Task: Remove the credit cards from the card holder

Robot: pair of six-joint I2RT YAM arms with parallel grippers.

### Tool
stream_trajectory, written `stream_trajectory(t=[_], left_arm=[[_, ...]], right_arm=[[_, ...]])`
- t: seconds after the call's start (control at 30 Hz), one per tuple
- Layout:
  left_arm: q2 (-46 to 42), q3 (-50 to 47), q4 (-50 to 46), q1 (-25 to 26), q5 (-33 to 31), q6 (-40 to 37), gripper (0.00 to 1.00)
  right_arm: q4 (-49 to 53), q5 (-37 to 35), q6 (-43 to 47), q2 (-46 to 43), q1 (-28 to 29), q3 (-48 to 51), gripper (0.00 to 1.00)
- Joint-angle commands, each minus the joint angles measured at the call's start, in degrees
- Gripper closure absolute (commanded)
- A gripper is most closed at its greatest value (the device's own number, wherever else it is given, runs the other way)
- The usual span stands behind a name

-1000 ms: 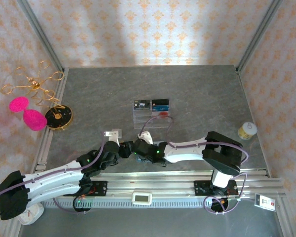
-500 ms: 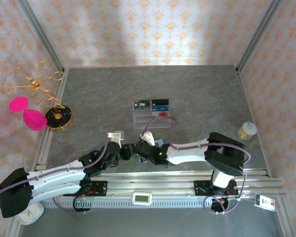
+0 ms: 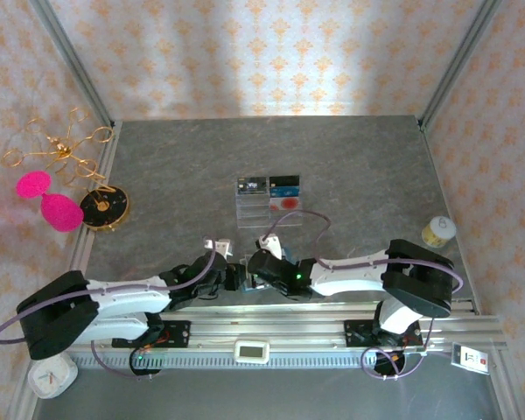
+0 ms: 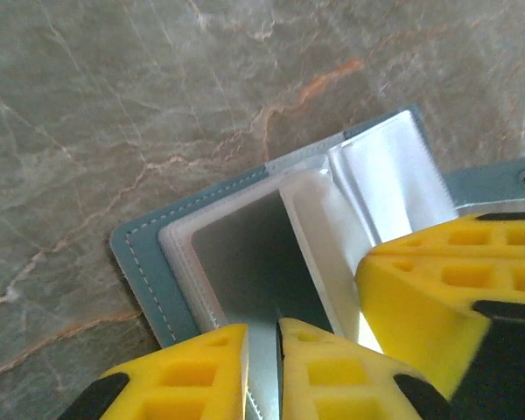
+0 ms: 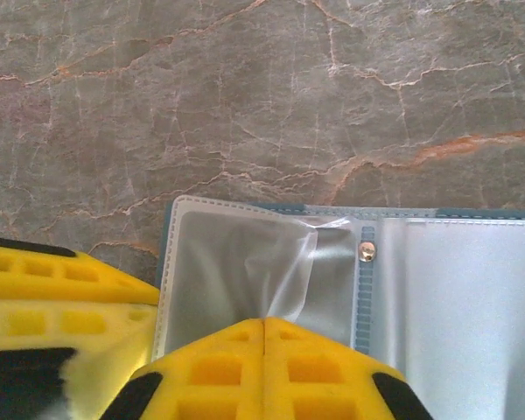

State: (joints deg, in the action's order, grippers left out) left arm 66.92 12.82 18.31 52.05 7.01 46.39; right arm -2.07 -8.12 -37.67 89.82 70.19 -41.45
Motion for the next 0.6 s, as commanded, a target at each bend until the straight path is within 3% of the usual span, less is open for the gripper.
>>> stream_trajectory(t=[0.0,0.17,0.4,0.57], left_arm=[[2.91,2.81,5.1,0.48,2.86,-0.85,0.83],[5.39,6.36,5.78,0.92,3.87,-1.54,0.83],[12.9,12.52,5.3,2.48,5.87,-3.28,0.83],[18.66,17.27,2.37,3.06,4.8,-3.33,0.87]], right_arm=[[-0.36,-1.9,-2.07,-2.71,-0.22,0.66,0.9],[3.3,-6.19,-5.5,-8.15,-0.67,3.49,0.71],[3.62,-5.67,-7.97,-19.68,-4.58,12.65,0.68],[-1.07,1.79,-4.15,-24.4,-8.0,17.24,0.71]])
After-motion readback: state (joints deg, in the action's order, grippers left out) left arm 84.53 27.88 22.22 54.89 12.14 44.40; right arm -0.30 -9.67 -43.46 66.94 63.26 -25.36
